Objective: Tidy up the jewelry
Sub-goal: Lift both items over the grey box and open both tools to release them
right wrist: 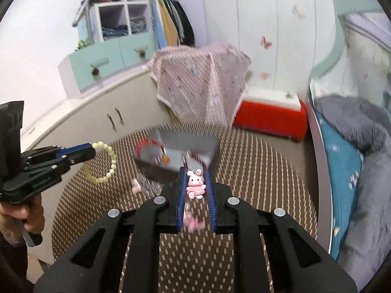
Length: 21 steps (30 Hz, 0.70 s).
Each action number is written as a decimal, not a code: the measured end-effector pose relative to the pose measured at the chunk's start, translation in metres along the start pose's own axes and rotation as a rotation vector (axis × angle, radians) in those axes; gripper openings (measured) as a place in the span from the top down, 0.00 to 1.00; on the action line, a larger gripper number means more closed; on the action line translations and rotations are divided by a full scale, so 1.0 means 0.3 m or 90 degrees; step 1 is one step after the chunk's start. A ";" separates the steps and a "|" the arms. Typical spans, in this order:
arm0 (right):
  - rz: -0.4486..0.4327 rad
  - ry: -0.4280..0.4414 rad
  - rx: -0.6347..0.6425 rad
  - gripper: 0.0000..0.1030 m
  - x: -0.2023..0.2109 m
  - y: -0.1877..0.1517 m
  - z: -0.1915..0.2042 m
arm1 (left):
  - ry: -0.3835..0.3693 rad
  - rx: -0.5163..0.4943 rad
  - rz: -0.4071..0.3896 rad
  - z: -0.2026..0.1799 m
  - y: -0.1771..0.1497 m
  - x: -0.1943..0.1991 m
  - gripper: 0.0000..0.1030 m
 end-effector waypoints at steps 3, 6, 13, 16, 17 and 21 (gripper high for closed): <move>-0.030 0.012 0.018 0.86 0.004 0.098 0.028 | 0.000 -0.015 -0.028 -0.003 0.090 0.004 0.91; -0.043 0.026 0.025 0.86 -0.016 0.171 0.043 | -0.010 -0.019 -0.045 -0.009 0.158 -0.008 0.91; -0.025 0.057 0.018 0.86 -0.114 0.240 0.068 | -0.038 -0.027 -0.050 -0.021 0.275 -0.090 0.91; -0.006 0.063 0.003 0.85 -0.167 0.245 0.056 | -0.041 -0.030 -0.037 -0.027 0.288 -0.134 0.91; -0.001 0.065 -0.006 0.85 -0.184 0.244 0.050 | -0.038 -0.032 -0.030 -0.026 0.287 -0.153 0.91; 0.031 0.055 -0.054 0.25 -0.256 0.231 0.007 | -0.005 -0.037 0.010 -0.002 0.273 -0.220 0.75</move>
Point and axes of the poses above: each gripper's, at about its wrist camera, not at the fingertips, and x roughly against the way its jaws point, z to its left, y to its top, the point moved 7 cm from there along -x, roughly the way its jaws point, and after that the axes turned 9 degrees about -y, right-handed, at the moved point
